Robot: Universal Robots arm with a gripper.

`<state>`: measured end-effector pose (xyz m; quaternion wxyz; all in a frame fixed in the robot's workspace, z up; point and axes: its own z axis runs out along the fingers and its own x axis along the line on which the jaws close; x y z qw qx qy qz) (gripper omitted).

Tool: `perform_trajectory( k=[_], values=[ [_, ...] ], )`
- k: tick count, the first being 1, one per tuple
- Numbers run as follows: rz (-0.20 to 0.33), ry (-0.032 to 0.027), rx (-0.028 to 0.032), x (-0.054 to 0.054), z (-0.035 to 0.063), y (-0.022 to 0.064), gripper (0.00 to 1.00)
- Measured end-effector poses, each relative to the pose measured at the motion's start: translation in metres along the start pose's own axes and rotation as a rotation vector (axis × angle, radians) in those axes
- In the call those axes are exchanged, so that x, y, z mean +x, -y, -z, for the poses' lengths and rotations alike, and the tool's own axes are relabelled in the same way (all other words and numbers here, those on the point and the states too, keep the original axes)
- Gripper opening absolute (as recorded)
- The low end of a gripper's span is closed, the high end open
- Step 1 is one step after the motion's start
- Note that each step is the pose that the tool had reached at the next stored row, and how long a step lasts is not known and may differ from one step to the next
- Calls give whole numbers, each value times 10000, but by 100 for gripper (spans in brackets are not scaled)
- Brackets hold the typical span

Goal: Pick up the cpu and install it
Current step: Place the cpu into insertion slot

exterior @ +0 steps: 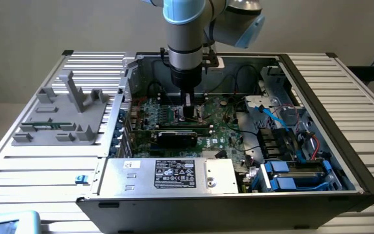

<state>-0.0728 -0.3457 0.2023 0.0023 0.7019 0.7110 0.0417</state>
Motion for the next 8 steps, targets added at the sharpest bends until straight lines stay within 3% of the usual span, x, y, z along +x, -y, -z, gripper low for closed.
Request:
perform_trajectory(
  k=[8],
  values=[
    [-109, 8, -6, 0, -2, -2, 55]
  ],
)
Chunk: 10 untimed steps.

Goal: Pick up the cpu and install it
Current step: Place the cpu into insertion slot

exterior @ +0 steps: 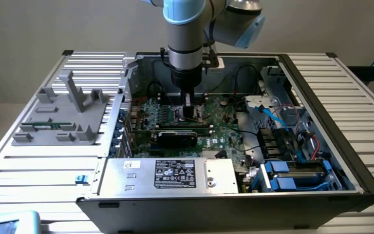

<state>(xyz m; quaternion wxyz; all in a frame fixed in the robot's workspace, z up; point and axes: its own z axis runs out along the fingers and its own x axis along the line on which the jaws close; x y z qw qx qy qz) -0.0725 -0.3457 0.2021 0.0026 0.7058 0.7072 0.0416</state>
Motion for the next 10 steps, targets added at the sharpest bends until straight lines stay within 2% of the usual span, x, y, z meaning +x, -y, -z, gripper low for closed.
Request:
perform_trajectory(
  k=[6, 10],
  values=[
    [-134, 31, -9, 1, -4, 1, 55],
    [-129, 95, -9, 2, -4, 1, 55]
  ],
)
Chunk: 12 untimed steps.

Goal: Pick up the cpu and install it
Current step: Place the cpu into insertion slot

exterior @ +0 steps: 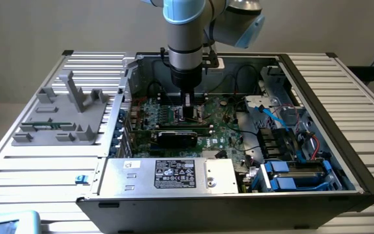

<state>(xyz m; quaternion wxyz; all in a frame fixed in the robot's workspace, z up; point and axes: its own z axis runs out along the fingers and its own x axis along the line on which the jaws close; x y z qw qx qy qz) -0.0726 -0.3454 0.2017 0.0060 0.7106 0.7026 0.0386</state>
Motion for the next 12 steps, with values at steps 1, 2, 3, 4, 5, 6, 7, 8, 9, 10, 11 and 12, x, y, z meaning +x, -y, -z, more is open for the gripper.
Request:
perform_trajectory(
  k=[1, 2, 3, 4, 5, 6, 7, 8, 9, 10, 11, 12],
  values=[
    [1, 4, 0, 0, 0, 0, 55],
    [0, 6, 0, 0, 0, 0, 55],
    [-1, 5, -1, 0, 0, 0, 55],
    [0, 5, -1, 0, 0, 0, 55],
    [0, 6, 0, 0, 0, 0, 55],
    [0, 5, -1, 0, 0, 0, 55],
    [0, 5, -1, 0, 0, 0, 55],
    [0, 6, 0, 0, 0, 0, 55],
    [0, 8, 0, 0, 0, 0, 55],
    [0, 13, -1, 2, -1, 0, 55],
    [-1, 20, -1, 6, -1, 0, 55],
    [0, 29, -1, 9, -1, 0, 55]
  ],
)
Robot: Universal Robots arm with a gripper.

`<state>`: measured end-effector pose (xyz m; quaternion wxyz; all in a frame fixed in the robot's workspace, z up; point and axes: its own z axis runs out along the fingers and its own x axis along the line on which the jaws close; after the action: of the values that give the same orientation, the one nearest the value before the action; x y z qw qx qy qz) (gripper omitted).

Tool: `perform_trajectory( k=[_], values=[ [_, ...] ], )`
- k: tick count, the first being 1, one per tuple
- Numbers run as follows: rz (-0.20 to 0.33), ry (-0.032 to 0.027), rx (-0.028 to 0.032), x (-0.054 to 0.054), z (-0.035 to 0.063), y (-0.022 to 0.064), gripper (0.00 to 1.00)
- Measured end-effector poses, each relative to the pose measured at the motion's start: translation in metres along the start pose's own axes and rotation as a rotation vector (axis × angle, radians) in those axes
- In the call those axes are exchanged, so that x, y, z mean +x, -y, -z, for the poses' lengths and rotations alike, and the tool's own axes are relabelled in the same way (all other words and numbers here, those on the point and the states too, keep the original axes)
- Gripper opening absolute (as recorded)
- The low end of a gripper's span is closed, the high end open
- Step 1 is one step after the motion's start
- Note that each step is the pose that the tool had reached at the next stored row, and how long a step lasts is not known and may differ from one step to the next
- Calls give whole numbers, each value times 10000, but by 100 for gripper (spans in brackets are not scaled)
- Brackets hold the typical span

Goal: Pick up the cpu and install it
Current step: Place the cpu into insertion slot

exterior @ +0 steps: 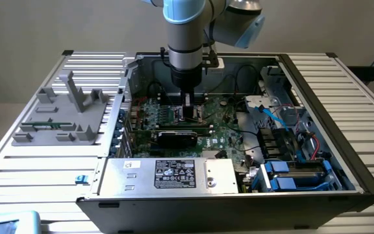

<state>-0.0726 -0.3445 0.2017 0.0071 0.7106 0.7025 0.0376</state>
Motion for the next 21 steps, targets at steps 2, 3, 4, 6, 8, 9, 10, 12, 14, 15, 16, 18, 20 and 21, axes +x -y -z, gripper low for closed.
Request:
perform_trajectory(
  k=[2, 3, 4, 6, 8, 9, 10, 12, 14, 15, 16, 18, 20, 21],
  values=[
    [3, 32, 0, 6, 0, 0, 55],
    [5, 58, 0, 9, 0, 0, 55],
    [7, 89, 0, 14, 0, 0, 55],
    [11, 155, -1, 25, -1, 0, 55],
    [12, 166, -1, 29, -1, 0, 55],
    [13, 167, -1, 29, -1, 0, 55],
    [13, 169, 0, 28, -2, 0, 55],
    [12, 166, -3, 29, -7, 0, 55],
    [12, 167, -2, 28, -11, 1, 55],
    [12, 168, -2, 28, -13, 1, 55],
    [12, 168, -2, 28, -16, 1, 55],
    [13, 168, -2, 28, -21, 1, 55],
    [12, 169, -2, 28, -25, 2, 55],
    [12, 169, -1, 28, -26, 2, 55]
  ],
)
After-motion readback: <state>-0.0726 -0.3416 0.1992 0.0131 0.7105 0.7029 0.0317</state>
